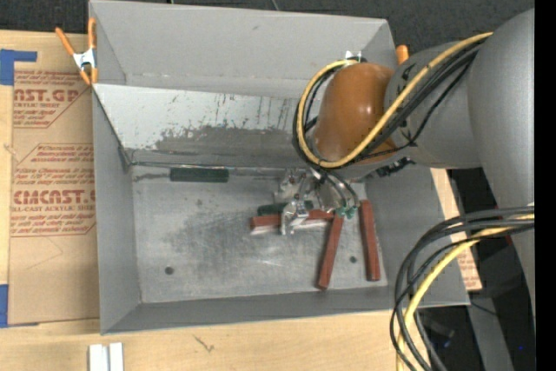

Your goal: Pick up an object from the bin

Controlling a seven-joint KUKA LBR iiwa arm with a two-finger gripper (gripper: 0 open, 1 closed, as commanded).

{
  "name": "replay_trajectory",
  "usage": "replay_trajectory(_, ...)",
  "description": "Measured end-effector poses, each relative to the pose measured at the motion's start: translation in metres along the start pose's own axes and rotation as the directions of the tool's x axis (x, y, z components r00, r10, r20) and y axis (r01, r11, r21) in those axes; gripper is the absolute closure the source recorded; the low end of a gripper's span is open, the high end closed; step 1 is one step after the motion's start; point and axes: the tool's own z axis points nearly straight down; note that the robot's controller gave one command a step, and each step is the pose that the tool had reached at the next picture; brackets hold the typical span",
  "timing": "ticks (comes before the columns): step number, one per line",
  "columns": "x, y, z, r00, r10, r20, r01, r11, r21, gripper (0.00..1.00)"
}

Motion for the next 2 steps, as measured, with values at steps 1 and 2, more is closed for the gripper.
replay_trajectory(1, 0.0, 0.0, 0.0, 1.0, 0.0, 0.0, 0.0, 1.0, 0.0, 1.0)
replay_trajectory(2, 0.04, 0.019, -0.139, 0.994, 0.111, -0.012, -0.111, 0.994, 0.002, 1.0)
